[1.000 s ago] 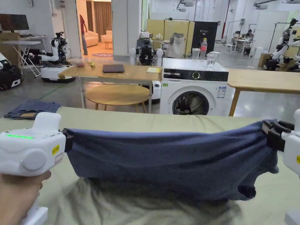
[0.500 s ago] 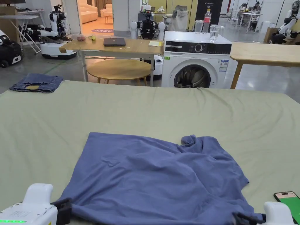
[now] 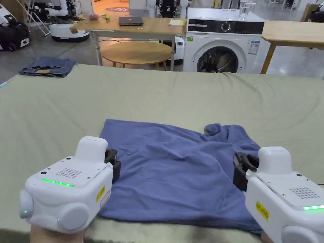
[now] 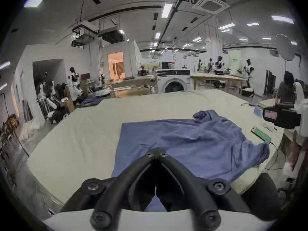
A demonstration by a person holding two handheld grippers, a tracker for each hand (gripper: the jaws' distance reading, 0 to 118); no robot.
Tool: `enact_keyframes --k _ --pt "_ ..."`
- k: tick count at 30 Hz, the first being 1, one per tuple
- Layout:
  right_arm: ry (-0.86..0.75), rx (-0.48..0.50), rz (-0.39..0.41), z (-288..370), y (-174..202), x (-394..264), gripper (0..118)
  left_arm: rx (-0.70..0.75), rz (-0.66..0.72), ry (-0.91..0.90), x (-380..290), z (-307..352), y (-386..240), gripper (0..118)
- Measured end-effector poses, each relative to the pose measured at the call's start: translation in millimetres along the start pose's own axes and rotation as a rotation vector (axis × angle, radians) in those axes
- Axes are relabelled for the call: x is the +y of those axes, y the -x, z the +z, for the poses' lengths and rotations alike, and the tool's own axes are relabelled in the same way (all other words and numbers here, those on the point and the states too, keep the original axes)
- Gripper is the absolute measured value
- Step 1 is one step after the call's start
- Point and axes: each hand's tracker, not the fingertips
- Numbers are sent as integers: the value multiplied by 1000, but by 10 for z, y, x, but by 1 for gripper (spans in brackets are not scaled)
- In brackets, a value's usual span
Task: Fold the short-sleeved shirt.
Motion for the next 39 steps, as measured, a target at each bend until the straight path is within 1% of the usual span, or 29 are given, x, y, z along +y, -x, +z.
enact_keyframes --k 1,2,5,8,12,13,14,15,16,18,20,21,22,23,24,27,34,35,36,37,38,39 --pt "22 11 -10 -12 -5 -16 0 -27 51 19 -72 37 112 0" --pt "32 6 -9 -21 -10 -45 0 -3 88 32 -146 79 242 0" --pt "56 -12 6 49 -62 -238 0 113 94 120 -458 159 641 0" --pt "106 -22 -17 73 -132 -437 0 152 178 227 -732 199 1011 0" --pt "168 -58 -12 79 -228 -681 0 148 178 296 -993 164 1181 0" --pt "185 -65 -19 77 -267 -719 0 147 165 304 -1029 169 1124 17" --pt "202 -76 -32 76 -313 -756 0 142 143 309 -1055 134 1107 70" --pt "216 -89 -48 78 -345 -795 0 127 128 318 -1074 75 1098 107" --pt "225 -97 -60 85 -387 -812 0 122 113 330 -1090 13 1083 118" --pt "232 -121 -68 121 -468 -823 0 121 80 322 -1120 -85 1069 116" --pt "236 -140 -67 164 -512 -818 0 120 53 354 -1120 -229 1059 115" --pt "236 -154 -71 183 -554 -813 0 112 58 349 -1174 -267 1093 107" --pt "238 -163 -76 197 -597 -807 0 88 67 341 -1179 -310 1116 85" --pt "242 -173 -82 205 -638 -810 0 51 82 339 -1169 -364 1136 23" --pt "242 -189 -89 222 -676 -811 0 66 81 352 -1161 -439 1144 0" --pt "244 -214 -110 276 -782 -808 0 48 77 392 -1178 -505 1174 0" --pt "243 -269 -103 431 -948 -844 0 63 59 345 -991 -255 1069 0" --pt "237 -273 -108 436 -1035 -877 8 65 57 340 -969 -249 1059 0" --pt "236 -266 -114 440 -1092 -893 38 62 57 335 -945 -247 1052 0" --pt "260 -256 -119 413 -1119 -904 80 62 55 330 -932 -213 991 0" --pt "300 -256 -106 377 -1133 -929 118 63 53 328 -908 -209 967 0" --pt "305 -216 -68 381 -1129 -976 118 62 51 327 -887 -214 952 0"
